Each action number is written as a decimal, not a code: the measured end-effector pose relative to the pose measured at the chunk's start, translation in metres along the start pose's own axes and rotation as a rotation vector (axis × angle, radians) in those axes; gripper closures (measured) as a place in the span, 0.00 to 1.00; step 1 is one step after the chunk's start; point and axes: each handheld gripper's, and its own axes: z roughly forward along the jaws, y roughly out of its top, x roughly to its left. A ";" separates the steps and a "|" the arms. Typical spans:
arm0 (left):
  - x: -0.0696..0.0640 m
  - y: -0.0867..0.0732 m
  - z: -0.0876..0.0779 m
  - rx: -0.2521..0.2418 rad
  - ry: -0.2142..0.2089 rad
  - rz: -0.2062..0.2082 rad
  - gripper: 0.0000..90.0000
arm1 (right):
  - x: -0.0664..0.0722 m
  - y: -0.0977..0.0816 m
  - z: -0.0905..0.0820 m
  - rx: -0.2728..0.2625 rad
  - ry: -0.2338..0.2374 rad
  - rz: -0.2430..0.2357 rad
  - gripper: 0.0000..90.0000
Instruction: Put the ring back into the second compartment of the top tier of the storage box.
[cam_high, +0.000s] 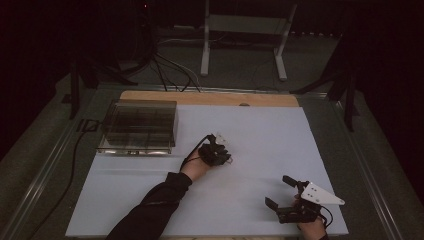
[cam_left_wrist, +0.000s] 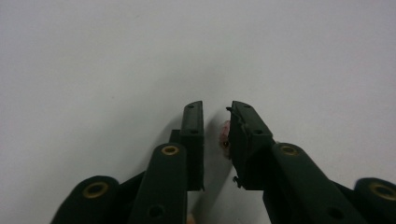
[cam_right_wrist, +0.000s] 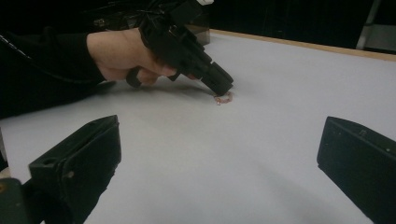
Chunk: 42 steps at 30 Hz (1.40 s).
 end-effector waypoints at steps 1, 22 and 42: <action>-0.001 0.000 0.000 0.001 0.001 0.004 0.88 | 0.000 0.000 0.000 0.001 0.000 -0.001 0.00; -0.003 0.007 -0.005 0.009 -0.015 0.000 1.00 | 0.000 0.000 0.000 0.000 0.000 0.000 0.00; -0.002 0.015 -0.032 -0.027 -0.017 0.012 1.00 | 0.001 -0.001 0.001 0.010 -0.003 -0.004 0.00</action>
